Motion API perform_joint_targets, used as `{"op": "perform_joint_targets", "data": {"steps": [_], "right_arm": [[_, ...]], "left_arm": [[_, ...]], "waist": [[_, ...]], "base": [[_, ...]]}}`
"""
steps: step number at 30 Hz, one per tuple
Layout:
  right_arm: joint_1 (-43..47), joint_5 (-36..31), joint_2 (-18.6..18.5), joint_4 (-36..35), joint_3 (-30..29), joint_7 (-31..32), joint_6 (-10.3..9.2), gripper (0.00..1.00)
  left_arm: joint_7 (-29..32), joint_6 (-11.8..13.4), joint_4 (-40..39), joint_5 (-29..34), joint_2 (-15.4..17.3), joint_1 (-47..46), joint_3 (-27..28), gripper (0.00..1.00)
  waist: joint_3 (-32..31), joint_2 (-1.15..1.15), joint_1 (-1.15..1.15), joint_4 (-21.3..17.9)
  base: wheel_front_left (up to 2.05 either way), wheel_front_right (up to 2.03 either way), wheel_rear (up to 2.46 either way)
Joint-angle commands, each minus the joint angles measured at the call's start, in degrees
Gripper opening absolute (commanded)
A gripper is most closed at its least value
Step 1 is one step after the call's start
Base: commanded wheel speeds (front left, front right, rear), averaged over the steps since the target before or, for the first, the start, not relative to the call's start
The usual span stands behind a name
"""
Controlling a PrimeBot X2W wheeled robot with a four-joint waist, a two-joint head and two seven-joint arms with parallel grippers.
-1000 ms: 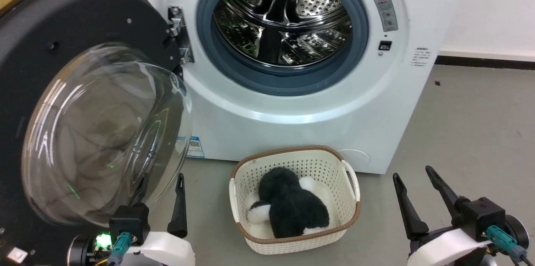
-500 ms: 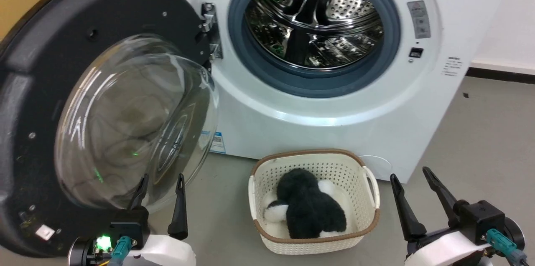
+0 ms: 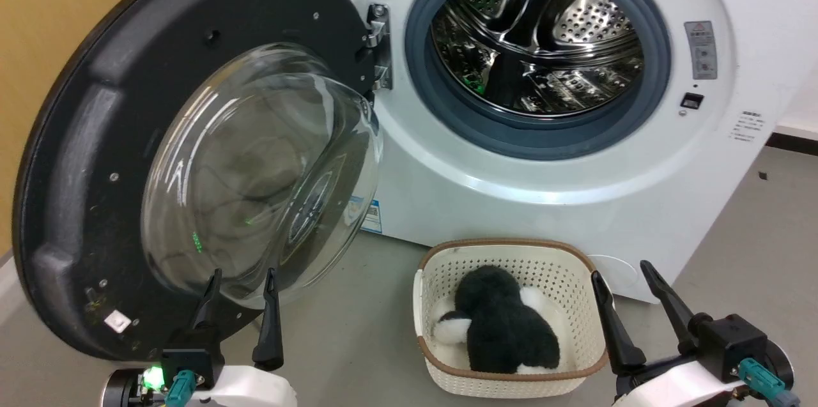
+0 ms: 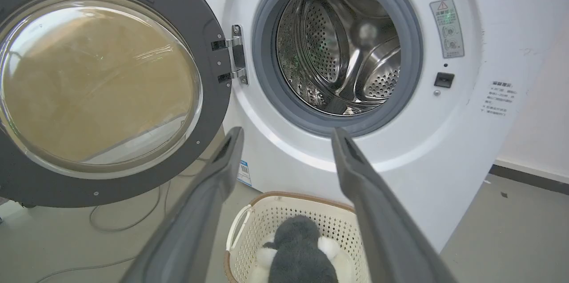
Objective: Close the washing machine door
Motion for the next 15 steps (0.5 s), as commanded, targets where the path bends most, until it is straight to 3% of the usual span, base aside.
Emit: {"op": "perform_joint_targets", "data": {"steps": [1,15], "right_arm": [[0.45,0.62,0.16,0.32,0.29,-0.53,0.02,1.0],[-2.25,1.2,0.2,2.79,3.5,-2.44,0.03,1.0]], "left_arm": [[-0.52,0.38,-0.22,-0.2,0.01,0.79,0.08,1.0],[-2.44,2.92,-2.05,-1.73,0.01,2.48,0.35,1.0]], "waist": [[0.1,0.0,0.0,0.47],[0.69,0.0,0.0,4.76]], "base": [[0.0,0.0,0.0],[0.0,0.0,0.0]]}}
